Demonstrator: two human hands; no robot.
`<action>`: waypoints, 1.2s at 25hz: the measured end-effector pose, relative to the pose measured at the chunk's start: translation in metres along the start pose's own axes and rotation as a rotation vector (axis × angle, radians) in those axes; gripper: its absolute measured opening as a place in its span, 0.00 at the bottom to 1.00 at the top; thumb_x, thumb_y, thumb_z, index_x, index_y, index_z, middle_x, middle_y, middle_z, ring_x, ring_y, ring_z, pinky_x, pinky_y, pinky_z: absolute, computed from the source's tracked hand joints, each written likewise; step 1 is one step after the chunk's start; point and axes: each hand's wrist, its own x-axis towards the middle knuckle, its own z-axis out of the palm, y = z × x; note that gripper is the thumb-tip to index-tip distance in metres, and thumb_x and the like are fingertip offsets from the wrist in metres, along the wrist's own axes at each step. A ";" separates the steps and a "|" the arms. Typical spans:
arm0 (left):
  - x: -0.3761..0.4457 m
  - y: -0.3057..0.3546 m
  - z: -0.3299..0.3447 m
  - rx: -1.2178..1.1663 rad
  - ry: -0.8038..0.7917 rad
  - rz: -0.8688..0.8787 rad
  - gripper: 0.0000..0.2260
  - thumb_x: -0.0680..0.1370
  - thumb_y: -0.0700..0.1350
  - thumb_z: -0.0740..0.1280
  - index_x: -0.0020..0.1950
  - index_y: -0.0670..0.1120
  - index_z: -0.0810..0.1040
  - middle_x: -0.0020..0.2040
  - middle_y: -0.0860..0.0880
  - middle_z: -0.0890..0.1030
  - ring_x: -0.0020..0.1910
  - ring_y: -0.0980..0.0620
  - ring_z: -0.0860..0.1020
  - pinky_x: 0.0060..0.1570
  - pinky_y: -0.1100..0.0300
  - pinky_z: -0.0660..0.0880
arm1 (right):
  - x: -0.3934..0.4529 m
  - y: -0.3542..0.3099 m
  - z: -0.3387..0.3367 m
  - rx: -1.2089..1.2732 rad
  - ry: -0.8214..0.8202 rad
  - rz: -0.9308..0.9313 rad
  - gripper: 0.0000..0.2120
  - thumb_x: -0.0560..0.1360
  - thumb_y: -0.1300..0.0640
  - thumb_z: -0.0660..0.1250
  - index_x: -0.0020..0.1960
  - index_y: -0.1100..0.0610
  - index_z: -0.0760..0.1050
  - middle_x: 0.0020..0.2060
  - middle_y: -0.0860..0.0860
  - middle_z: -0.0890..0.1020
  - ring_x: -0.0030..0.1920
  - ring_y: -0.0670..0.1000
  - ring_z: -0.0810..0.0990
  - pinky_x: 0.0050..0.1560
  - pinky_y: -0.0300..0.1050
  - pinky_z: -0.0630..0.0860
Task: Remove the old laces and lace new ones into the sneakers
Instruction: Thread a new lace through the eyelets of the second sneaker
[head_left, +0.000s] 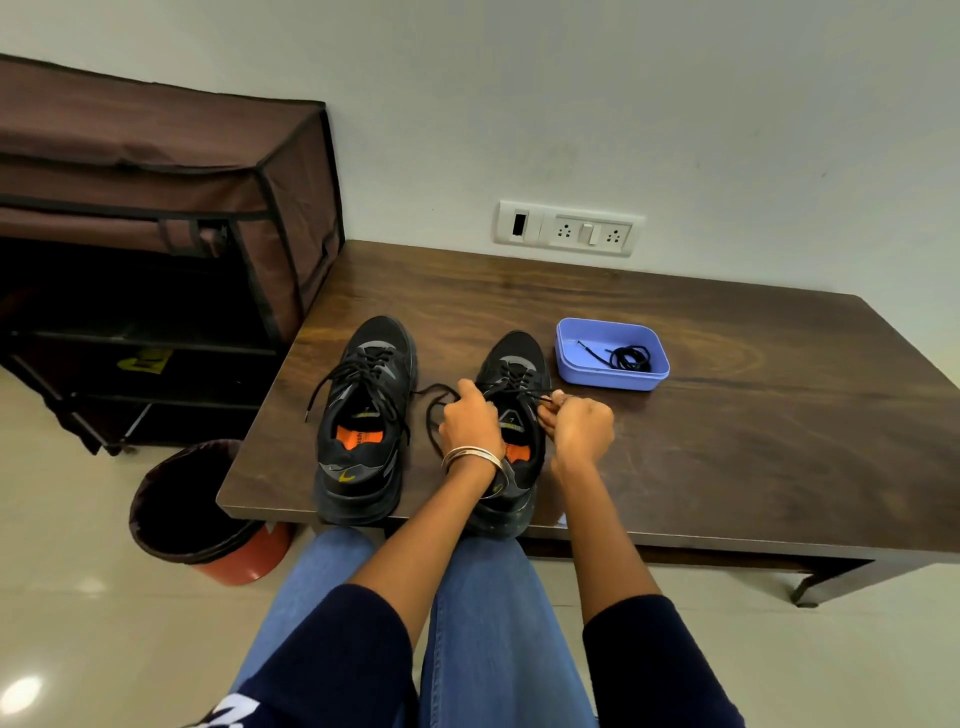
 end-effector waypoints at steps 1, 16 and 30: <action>0.000 0.000 0.000 0.007 -0.005 0.000 0.09 0.81 0.43 0.59 0.58 0.40 0.68 0.53 0.37 0.78 0.52 0.37 0.77 0.41 0.52 0.67 | -0.001 -0.001 -0.003 0.106 -0.003 0.066 0.09 0.74 0.63 0.64 0.37 0.58 0.79 0.35 0.54 0.84 0.39 0.54 0.85 0.47 0.53 0.82; -0.005 0.000 -0.005 -0.021 -0.004 -0.008 0.08 0.80 0.44 0.59 0.57 0.43 0.69 0.51 0.39 0.75 0.49 0.38 0.76 0.43 0.49 0.70 | -0.019 -0.005 -0.004 -0.447 -0.215 -0.537 0.05 0.71 0.63 0.69 0.41 0.56 0.83 0.40 0.52 0.84 0.45 0.52 0.82 0.50 0.49 0.78; -0.006 -0.004 -0.005 -0.027 0.017 -0.052 0.08 0.79 0.47 0.60 0.55 0.44 0.71 0.49 0.41 0.76 0.46 0.39 0.75 0.40 0.51 0.69 | -0.029 -0.017 0.012 -1.257 -0.232 -0.904 0.10 0.77 0.61 0.63 0.57 0.58 0.76 0.60 0.56 0.73 0.63 0.59 0.70 0.56 0.57 0.71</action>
